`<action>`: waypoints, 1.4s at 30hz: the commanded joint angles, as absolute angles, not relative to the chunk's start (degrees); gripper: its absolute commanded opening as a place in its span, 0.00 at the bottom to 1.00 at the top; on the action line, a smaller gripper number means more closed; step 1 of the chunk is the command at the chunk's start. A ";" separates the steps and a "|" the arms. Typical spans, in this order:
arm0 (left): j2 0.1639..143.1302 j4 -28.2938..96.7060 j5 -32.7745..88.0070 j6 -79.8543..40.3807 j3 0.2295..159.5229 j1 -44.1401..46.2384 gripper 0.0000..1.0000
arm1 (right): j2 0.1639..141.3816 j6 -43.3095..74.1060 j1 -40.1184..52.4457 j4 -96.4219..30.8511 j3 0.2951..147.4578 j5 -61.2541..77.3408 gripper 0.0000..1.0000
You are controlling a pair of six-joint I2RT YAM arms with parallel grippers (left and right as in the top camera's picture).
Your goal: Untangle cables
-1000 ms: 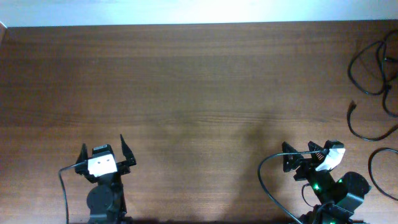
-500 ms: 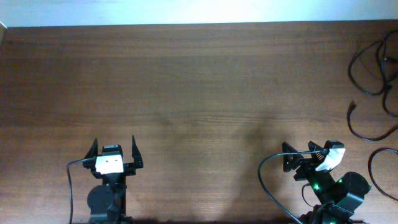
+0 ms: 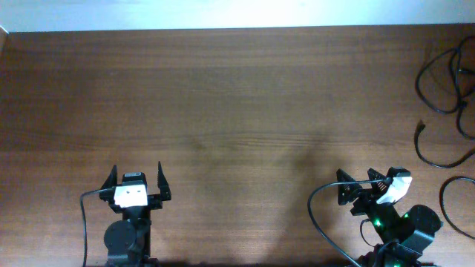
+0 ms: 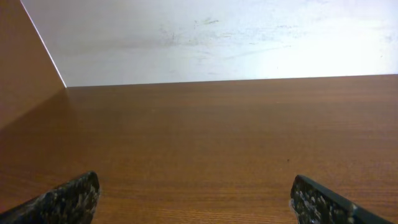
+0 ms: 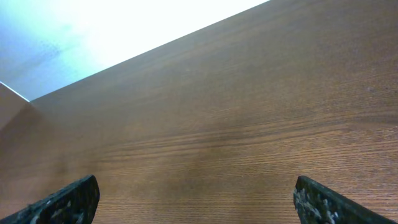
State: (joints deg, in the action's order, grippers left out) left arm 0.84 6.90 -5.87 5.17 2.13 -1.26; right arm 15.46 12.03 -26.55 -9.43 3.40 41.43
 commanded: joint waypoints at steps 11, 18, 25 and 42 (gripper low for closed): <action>0.69 6.90 -5.56 5.91 1.72 -1.02 0.98 | 3.77 12.51 -18.26 -9.63 3.05 41.54 0.99; 0.69 6.90 -5.56 5.91 1.72 -1.02 0.98 | 0.19 12.51 -11.44 -9.45 2.98 41.36 0.99; 0.69 6.90 -5.56 5.91 1.72 -1.02 0.98 | 0.19 0.38 3.38 -8.27 2.46 12.91 0.99; 0.69 6.90 -5.58 5.91 1.72 -1.02 0.98 | 0.19 0.40 2.17 -8.47 2.42 -12.53 0.99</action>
State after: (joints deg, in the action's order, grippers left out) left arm 0.91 6.92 -5.91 5.17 2.07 -1.26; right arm 0.80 0.82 2.48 -8.54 3.09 -12.19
